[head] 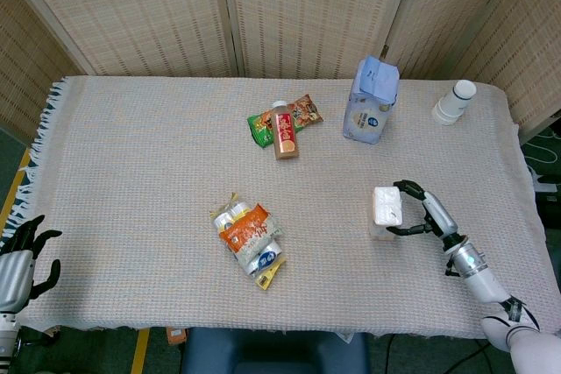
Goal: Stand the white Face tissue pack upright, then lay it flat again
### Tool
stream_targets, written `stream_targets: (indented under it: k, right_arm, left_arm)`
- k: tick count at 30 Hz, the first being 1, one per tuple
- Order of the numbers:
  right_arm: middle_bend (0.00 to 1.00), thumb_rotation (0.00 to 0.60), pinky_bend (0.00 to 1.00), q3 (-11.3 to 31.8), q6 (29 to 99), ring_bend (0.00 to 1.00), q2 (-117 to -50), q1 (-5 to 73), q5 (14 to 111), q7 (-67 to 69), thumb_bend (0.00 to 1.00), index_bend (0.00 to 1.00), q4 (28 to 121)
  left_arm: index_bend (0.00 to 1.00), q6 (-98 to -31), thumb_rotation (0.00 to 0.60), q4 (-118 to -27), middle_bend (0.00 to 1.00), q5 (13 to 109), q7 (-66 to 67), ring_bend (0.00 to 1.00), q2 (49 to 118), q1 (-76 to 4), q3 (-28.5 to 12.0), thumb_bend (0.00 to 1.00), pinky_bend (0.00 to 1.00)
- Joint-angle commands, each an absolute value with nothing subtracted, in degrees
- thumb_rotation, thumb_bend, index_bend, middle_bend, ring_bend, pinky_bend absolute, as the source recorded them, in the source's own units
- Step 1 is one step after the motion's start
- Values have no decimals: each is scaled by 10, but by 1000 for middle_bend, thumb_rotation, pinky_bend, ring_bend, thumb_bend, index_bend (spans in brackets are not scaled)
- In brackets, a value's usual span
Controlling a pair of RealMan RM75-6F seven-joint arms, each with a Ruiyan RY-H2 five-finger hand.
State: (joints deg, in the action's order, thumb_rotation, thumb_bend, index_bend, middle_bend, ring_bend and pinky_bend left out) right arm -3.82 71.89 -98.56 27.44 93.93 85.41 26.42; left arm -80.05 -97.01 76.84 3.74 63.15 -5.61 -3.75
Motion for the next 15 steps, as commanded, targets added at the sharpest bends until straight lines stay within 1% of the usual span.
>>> stream_targets:
  k: [1, 3, 5, 9, 11, 15]
  right_arm:
    - [422, 600, 53, -44, 715, 386, -973, 273, 943, 851, 128, 362, 275]
    - [423, 600, 31, -48, 711, 364, -966, 276, 946, 847, 128, 331, 282]
    - [403, 600, 6, -58, 709, 312, -955, 281, 957, 849, 127, 262, 293]
    - [284, 600, 0, -69, 701, 194, -933, 289, 967, 843, 106, 58, 314]
    - [235, 600, 0, -74, 692, 157, -922, 293, 970, 835, 89, 12, 328]
    - [147, 600, 0, -76, 679, 93, -906, 297, 967, 817, 67, 0, 356]
  left_arm:
    - [273, -801, 600, -971, 0, 768, 39, 0, 632, -56, -37, 485, 171]
    - [272, -801, 600, -971, 0, 768, 40, 0, 632, -56, -37, 485, 171]
    - [272, -802, 600, -971, 0, 767, 40, 0, 632, -56, -38, 485, 171]
    - [272, -801, 600, -970, 0, 764, 39, 0, 632, -56, -39, 485, 171]
    - [272, -801, 600, -971, 0, 765, 38, 0, 631, -56, -39, 486, 171]
    - [272, -803, 600, -972, 0, 765, 38, 0, 630, -55, -39, 485, 171]
